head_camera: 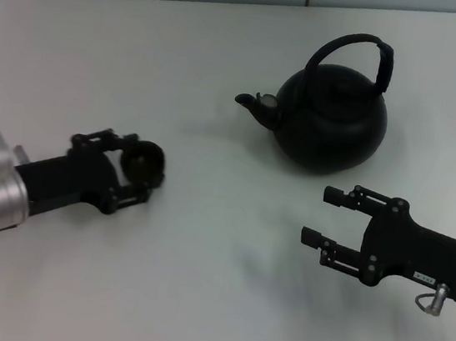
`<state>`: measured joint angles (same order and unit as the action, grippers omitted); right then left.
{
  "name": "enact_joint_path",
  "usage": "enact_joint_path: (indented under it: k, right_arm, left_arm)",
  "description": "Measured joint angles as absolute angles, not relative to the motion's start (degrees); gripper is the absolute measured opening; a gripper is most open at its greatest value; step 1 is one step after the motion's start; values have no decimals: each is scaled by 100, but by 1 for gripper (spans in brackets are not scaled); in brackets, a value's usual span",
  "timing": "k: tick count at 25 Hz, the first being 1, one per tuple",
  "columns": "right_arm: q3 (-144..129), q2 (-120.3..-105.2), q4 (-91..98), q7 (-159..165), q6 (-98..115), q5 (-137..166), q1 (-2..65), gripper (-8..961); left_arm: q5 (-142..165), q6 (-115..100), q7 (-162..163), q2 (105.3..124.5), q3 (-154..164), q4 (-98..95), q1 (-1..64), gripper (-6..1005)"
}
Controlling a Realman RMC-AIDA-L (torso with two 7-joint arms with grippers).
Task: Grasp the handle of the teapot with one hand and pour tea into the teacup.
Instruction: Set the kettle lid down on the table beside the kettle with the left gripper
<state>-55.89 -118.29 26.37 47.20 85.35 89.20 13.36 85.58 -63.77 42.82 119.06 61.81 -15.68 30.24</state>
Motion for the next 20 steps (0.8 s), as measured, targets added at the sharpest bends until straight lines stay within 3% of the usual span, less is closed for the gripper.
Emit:
enact_joint_path:
  k: [8, 20]
  right_arm:
    - [-5590, -11830, 2637, 4720, 8539, 8920, 1336, 678]
    - [-5590, -11864, 2637, 4720, 8544, 8919, 1340, 680]
  left_arm:
    - [8324, -6627, 4283, 11918, 6696, -1278, 3481, 690]
    - [8294, -6609, 4165, 11917, 6845, -1167, 3493, 709]
